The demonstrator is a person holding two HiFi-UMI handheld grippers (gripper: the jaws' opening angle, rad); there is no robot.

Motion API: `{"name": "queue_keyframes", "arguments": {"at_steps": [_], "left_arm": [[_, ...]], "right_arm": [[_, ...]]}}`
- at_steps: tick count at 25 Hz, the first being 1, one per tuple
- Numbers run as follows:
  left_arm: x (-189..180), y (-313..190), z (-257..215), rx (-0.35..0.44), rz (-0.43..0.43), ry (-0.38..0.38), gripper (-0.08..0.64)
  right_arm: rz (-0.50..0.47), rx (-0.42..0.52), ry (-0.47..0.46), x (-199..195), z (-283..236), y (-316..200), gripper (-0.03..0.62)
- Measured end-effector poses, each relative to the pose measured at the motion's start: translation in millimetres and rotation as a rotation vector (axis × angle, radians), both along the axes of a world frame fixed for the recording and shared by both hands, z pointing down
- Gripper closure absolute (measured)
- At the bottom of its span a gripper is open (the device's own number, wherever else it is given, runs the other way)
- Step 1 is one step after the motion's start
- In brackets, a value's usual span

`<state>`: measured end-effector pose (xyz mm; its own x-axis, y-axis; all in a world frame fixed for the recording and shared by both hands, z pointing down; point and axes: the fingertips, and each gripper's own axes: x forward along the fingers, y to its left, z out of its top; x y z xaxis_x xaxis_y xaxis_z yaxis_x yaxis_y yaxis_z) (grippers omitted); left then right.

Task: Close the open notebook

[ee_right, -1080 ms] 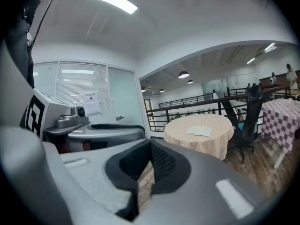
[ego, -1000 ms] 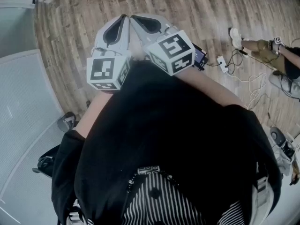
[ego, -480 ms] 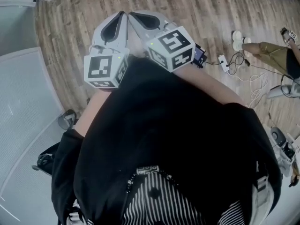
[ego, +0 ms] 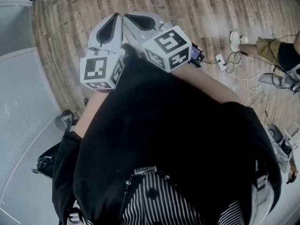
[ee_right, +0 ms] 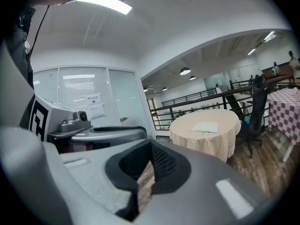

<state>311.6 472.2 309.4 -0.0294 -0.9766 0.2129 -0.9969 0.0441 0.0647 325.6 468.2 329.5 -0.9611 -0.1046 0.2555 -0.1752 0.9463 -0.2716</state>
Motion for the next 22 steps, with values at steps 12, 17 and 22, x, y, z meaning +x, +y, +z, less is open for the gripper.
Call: {"name": "queue_keyframes", "arguments": {"at_steps": [12,17,22], "left_arm": [[-55,-50,5,0.02,0.071,0.028,0.572],[-97,-73,10,0.009,0.098,0.032,0.572],[-151,-98,5,0.02,0.114,0.045,0.572]], "right_arm": [[0.053,-0.036,0.037,-51,7,-43,0.591],[0.074,-0.052,0.036,-93,12,-65,0.591],[0.086,-0.031,0.045,-145,7,-87,0.591]]}}
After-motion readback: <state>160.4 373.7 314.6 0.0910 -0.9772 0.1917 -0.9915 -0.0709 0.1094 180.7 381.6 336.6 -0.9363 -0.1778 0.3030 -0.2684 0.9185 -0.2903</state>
